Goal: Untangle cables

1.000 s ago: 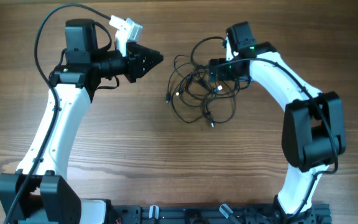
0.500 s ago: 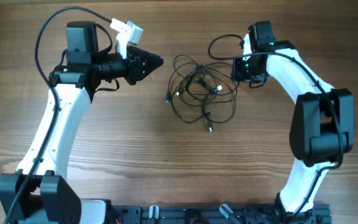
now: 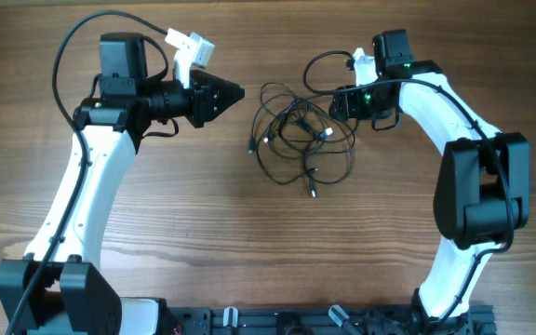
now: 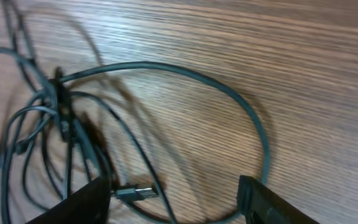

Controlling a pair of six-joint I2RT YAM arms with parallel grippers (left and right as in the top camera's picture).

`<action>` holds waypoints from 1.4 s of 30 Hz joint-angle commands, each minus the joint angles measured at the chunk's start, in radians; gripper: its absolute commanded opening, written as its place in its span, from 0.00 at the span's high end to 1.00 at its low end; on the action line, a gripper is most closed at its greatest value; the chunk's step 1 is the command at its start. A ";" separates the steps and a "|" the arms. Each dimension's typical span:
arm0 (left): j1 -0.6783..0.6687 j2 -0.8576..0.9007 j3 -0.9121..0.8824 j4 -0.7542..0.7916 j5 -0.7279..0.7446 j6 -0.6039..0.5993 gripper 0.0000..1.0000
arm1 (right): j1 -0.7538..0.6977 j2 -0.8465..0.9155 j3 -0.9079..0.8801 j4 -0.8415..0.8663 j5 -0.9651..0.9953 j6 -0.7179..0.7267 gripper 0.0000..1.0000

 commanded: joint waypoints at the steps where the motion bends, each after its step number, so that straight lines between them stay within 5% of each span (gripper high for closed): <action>1: 0.005 -0.017 0.002 0.002 -0.002 0.010 0.83 | 0.004 0.021 0.002 0.001 -0.145 -0.110 0.32; 13: 0.005 -0.017 0.002 0.002 -0.002 0.010 0.83 | 0.004 0.021 0.002 -0.010 -0.238 -0.154 0.26; 18: 0.005 -0.017 0.002 0.002 -0.002 0.010 0.83 | 0.004 0.021 0.002 -0.081 -0.058 -0.095 0.28; 19: 0.005 -0.017 0.002 0.002 -0.002 0.010 0.83 | 0.004 0.021 0.002 -0.095 -0.026 -0.096 0.36; 21: 0.005 -0.017 0.002 0.002 -0.002 0.010 0.83 | 0.004 0.021 0.002 -0.103 -0.021 -0.093 0.96; 27: -0.016 -0.016 0.002 -0.024 -0.003 0.010 0.85 | 0.004 -0.076 0.011 -0.048 -0.336 -0.129 0.95; 30: -0.056 -0.016 0.002 -0.054 -0.003 0.055 0.77 | 0.004 -0.232 0.033 -0.029 -0.443 -0.129 0.95; 34: -0.129 -0.004 -0.009 -0.061 -0.018 0.081 0.65 | 0.004 -0.476 0.042 -0.022 -0.445 -0.129 0.96; 42: -0.264 0.093 -0.047 -0.039 -0.018 0.156 0.68 | 0.004 -0.707 0.042 -0.069 -0.320 -0.076 0.96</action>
